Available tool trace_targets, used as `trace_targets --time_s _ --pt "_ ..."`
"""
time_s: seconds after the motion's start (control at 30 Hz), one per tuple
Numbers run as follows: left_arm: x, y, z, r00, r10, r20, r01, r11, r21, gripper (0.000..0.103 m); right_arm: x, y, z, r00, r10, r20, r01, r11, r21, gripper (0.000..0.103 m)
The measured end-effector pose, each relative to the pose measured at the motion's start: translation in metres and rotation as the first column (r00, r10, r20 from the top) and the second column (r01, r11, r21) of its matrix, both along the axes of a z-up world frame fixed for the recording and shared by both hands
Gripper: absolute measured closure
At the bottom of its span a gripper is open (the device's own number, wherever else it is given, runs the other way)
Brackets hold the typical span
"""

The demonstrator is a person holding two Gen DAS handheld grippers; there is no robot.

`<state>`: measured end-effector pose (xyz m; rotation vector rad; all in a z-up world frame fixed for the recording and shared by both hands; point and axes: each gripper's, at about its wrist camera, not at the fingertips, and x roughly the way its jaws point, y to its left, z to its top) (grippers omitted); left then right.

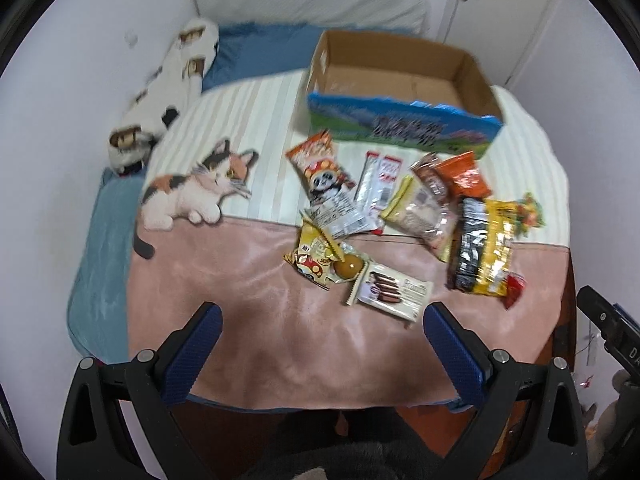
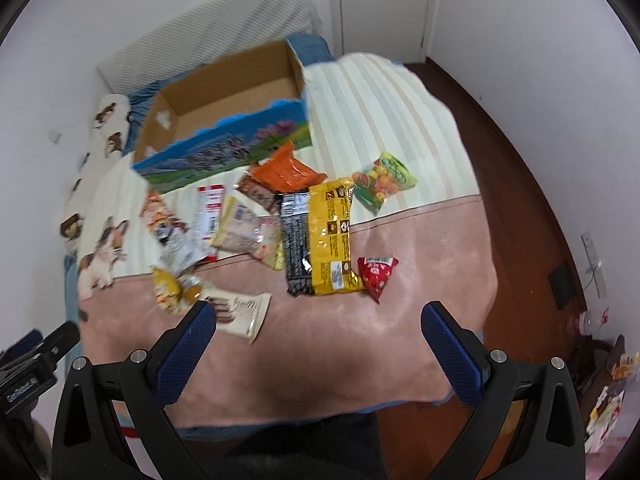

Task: Organize snacks
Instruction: 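Grasp the Franzzi biscuit pack with left tool while right tool grasps yellow-black noodle bag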

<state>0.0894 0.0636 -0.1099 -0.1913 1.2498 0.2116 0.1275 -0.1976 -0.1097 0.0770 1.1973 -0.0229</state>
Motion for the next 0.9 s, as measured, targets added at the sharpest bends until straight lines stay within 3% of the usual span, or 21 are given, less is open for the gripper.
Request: trace_targets --time_s 0.17,0.27,0.4,0.57,0.67,0.7,0.77,0.8,0.83,0.9 --pt "0.041 0.022 -0.065 0.991 0.045 -0.125 -0.056 0.994 -0.090 0.000 0.058 0.000 -0.075 0.995 -0.010 -0.096 0.009 1.000 -0.017 0.000" --pt "0.052 0.026 -0.107 0.970 0.078 -0.231 -0.128 0.969 -0.212 0.000 0.084 -0.003 -0.116 0.987 -0.033 -0.160 0.032 0.999 -0.008 0.000" --pt "0.058 0.011 -0.161 0.927 0.086 -0.364 -0.219 0.913 -0.343 0.002 0.110 -0.005 -0.164 0.971 -0.062 -0.230 0.064 0.998 -0.002 0.000" --pt "0.068 -0.016 -0.209 0.872 0.120 -0.474 -0.363 0.808 -0.463 0.003 0.122 0.000 -0.196 0.960 -0.062 -0.274 0.061 0.998 -0.011 0.000" --pt "0.077 -0.025 -0.226 0.842 0.196 -0.502 -0.458 0.752 -0.474 0.008 0.127 0.004 -0.208 0.963 -0.041 -0.266 0.034 0.999 -0.030 0.000" --pt "0.080 -0.028 -0.232 0.829 0.215 -0.517 -0.481 0.746 -0.461 0.010 0.128 0.004 -0.212 0.964 -0.035 -0.265 0.027 0.999 -0.032 0.000" --pt "0.083 -0.034 -0.243 0.797 0.254 -0.548 -0.537 0.714 -0.450 0.017 0.131 0.006 -0.218 0.965 -0.025 -0.261 0.019 1.000 -0.025 0.000" --pt "0.083 -0.037 -0.250 0.777 0.278 -0.564 -0.566 0.701 -0.434 0.025 0.133 0.007 -0.222 0.965 -0.023 -0.260 0.018 1.000 -0.021 0.000" --pt "0.082 -0.039 -0.255 0.761 0.301 -0.575 -0.586 0.700 -0.409 0.034 0.136 0.008 -0.226 0.965 -0.022 -0.260 0.018 1.000 -0.017 0.000" --pt "0.080 -0.044 -0.259 0.765 0.315 -0.562 -0.577 0.724 -0.379 0.037 0.142 0.013 -0.234 0.963 -0.015 -0.269 0.011 1.000 -0.014 0.000"
